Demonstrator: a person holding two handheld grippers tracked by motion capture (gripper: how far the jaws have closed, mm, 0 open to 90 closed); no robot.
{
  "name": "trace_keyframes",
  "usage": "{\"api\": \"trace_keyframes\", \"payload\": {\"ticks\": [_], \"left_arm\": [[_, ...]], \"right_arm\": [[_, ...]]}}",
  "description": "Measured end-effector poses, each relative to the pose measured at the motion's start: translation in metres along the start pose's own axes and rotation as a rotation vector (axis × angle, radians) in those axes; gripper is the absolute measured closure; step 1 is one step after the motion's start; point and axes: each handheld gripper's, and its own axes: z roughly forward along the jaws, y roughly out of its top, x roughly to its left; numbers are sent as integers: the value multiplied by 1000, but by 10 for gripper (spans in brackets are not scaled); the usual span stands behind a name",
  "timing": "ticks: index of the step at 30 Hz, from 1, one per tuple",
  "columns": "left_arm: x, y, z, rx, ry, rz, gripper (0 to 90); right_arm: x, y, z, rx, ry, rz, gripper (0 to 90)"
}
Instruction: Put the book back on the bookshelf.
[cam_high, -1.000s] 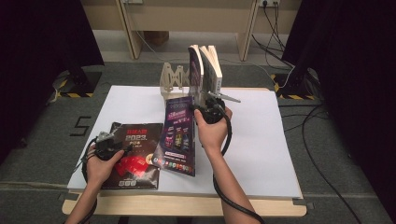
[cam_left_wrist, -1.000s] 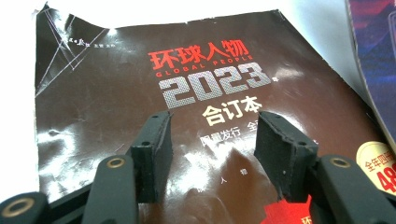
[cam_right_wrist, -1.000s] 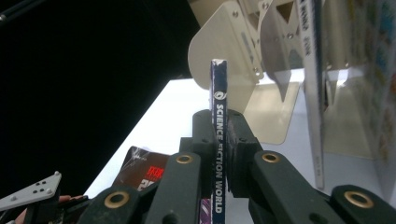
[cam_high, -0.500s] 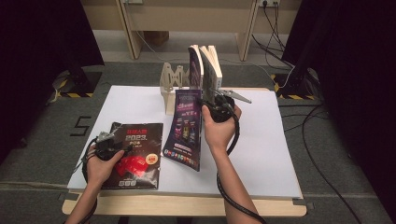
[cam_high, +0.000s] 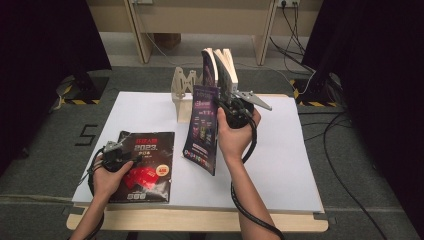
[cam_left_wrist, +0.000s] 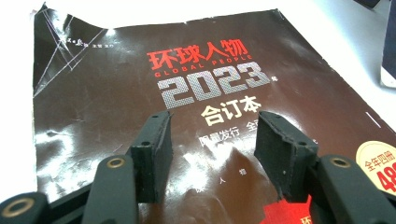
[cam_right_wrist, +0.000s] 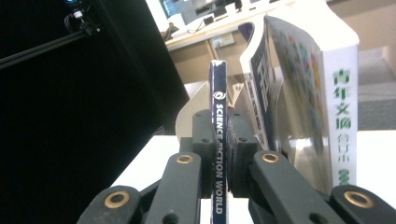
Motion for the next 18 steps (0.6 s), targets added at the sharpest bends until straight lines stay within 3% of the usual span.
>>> {"api": "trace_keyframes", "payload": {"ticks": [18], "left_arm": [[-1, 0, 0, 0, -1, 3, 454]], "right_arm": [[8, 11, 13, -103, -57, -66, 850]]}}
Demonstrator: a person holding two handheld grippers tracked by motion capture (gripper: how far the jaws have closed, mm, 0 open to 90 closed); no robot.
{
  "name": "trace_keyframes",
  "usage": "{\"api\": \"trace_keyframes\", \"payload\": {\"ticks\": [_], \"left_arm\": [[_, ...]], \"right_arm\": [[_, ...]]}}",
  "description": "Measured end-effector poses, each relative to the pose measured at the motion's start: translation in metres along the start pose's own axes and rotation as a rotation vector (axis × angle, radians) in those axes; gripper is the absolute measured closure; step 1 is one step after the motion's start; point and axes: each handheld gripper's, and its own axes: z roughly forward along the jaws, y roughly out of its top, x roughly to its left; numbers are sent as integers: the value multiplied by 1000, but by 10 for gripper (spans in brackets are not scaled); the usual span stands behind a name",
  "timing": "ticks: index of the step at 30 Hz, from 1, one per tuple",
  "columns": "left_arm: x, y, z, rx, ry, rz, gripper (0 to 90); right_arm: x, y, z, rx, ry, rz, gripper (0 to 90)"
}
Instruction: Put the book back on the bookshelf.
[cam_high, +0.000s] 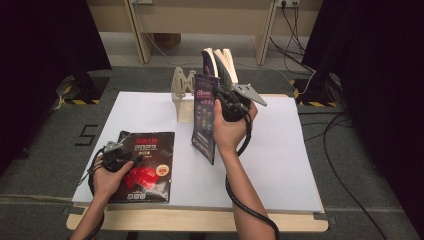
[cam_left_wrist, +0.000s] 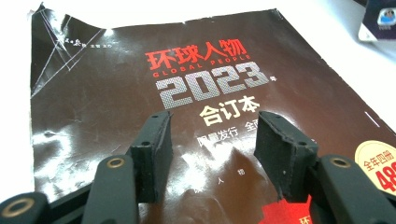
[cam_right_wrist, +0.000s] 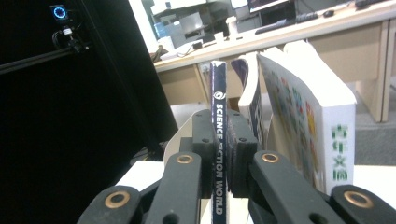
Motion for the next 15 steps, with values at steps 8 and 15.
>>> {"api": "trace_keyframes", "payload": {"ticks": [8, 15], "left_arm": [[0, 0, 0, 0, -2, 0, 454], [0, 0, 0, 0, -3, 1, 454]], "right_arm": [[5, 5, 10, -35, -25, -46, 850], [7, 6, 19, -44, -29, -53, 850]]}}
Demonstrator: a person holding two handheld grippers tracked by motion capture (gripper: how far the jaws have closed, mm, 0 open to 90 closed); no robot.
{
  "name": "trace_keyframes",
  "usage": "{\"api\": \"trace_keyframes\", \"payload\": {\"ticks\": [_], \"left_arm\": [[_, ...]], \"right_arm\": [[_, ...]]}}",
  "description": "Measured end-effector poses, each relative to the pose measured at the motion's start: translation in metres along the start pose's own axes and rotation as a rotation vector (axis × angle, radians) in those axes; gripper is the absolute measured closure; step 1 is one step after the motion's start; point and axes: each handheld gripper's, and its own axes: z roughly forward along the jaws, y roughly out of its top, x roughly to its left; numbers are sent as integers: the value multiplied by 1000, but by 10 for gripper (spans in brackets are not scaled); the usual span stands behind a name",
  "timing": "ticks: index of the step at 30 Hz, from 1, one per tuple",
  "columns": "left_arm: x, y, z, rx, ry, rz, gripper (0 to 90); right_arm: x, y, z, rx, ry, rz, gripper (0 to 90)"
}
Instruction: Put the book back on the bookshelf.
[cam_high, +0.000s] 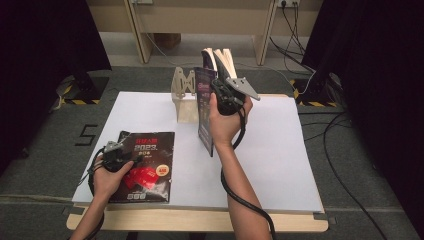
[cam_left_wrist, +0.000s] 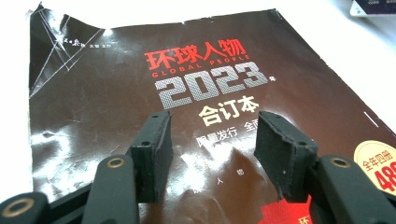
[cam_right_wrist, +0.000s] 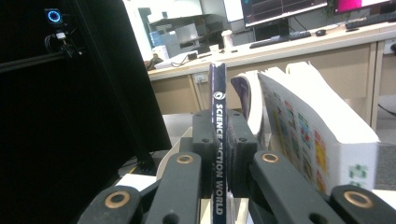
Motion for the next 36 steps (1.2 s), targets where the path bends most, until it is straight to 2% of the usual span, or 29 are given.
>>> {"api": "trace_keyframes", "payload": {"ticks": [5, 12, 20, 36], "left_arm": [[0, 0, 0, 0, -3, -4, 454], [0, 0, 0, 0, -3, 0, 454], [0, 0, 0, 0, -4, -2, 454], [0, 0, 0, -1, -7, 0, 454]], "right_arm": [[8, 2, 3, -20, 8, -19, 850], [16, 6, 12, -45, -18, -47, 850], [18, 10, 25, -61, -49, -70, 850], [19, 10, 54, -68, -91, -63, 850]]}}
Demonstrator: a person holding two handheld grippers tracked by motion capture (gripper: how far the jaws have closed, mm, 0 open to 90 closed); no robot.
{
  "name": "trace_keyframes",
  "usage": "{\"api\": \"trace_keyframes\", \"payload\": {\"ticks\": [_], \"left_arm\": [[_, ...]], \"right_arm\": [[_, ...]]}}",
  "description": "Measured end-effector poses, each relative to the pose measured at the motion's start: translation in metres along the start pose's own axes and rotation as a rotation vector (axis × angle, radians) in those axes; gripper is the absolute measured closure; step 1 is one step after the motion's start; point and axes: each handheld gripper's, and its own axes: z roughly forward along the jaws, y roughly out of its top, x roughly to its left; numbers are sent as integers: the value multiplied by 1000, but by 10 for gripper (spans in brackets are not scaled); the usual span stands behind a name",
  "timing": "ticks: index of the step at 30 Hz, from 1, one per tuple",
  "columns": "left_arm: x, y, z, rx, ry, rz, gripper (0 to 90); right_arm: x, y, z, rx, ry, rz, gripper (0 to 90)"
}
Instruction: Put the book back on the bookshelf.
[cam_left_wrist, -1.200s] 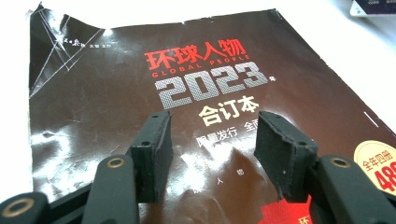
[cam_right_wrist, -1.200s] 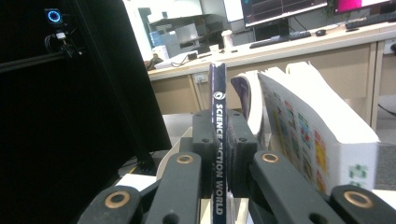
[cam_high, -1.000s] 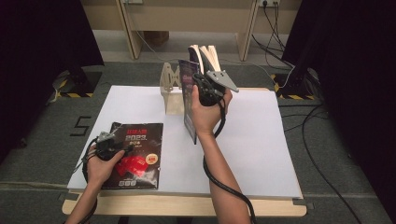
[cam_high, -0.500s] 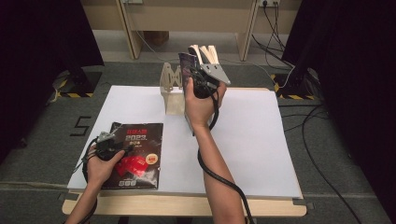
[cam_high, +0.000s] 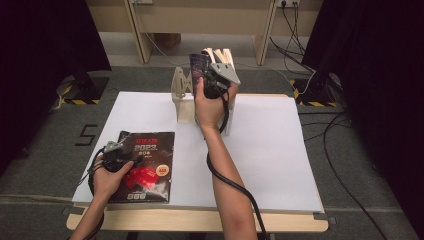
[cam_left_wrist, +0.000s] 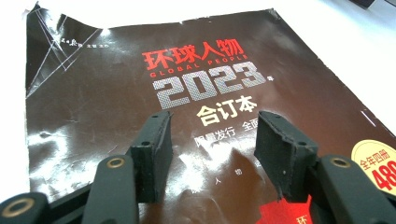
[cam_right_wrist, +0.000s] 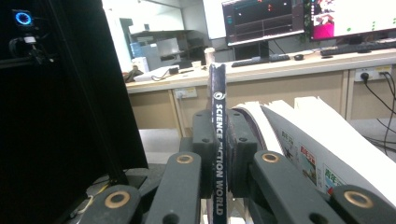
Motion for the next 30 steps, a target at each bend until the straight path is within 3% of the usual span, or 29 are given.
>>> {"api": "trace_keyframes", "payload": {"ticks": [21, 30], "left_arm": [[0, 0, 0, -7, -1, -2, 454], [0, 0, 0, -6, -1, -1, 454]], "right_arm": [[1, -3, 30, 8, -59, -16, 850], [4, -11, 29, 10, -88, -79, 849]]}}
